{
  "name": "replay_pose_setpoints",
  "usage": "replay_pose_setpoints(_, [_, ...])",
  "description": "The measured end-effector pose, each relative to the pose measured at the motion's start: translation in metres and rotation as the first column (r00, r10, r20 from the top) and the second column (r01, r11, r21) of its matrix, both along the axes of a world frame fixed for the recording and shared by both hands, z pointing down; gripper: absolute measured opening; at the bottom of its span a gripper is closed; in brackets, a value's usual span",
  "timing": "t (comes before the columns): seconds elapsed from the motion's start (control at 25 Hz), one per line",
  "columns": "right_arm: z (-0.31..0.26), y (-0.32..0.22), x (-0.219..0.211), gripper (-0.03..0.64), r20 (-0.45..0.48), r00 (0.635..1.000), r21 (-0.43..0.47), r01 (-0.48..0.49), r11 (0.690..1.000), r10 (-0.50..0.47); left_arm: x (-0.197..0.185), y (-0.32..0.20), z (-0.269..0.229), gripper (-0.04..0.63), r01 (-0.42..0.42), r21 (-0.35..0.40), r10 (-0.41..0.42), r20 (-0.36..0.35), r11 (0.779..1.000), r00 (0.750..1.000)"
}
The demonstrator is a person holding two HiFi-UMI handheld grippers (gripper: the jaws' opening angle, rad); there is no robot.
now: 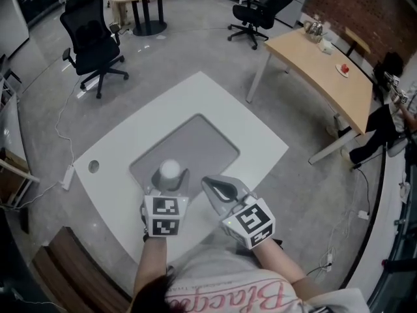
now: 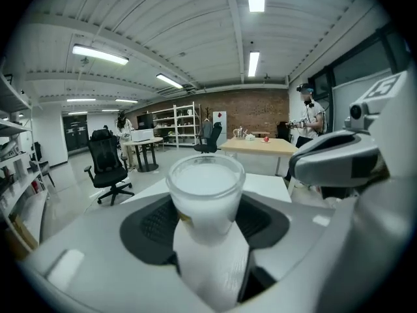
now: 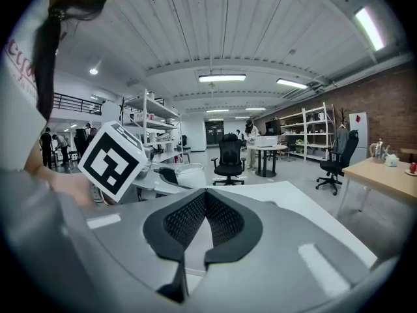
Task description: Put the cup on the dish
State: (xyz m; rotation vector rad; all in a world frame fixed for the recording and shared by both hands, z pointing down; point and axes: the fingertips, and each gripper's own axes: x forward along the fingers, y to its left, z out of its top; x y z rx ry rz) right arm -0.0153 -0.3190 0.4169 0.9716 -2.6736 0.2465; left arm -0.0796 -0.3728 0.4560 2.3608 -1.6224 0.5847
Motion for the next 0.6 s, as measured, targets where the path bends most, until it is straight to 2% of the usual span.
replay_pose_setpoints(0.24, [-0.009, 0.008, -0.005, 0.000, -0.013, 1.000, 0.027, -0.025, 0.999, 0.025, 0.003, 0.023, -0.030, 0.256, -0.003, 0.062, 0.001, 0.027, 0.998, 1.000])
replay_pose_setpoints(0.36, [-0.013, 0.007, -0.003, 0.002, -0.033, 0.998, 0.048, -0.052, 0.998, 0.054, 0.004, 0.032, -0.036, 0.256, -0.003, 0.056, 0.002, 0.017, 0.998, 1.000])
replay_pose_setpoints(0.6, [-0.025, 0.012, -0.010, 0.000, -0.019, 0.999, 0.078, -0.037, 0.996, 0.039, 0.000, 0.042, -0.041, 0.256, 0.009, 0.054, -0.008, -0.012, 0.998, 1.000])
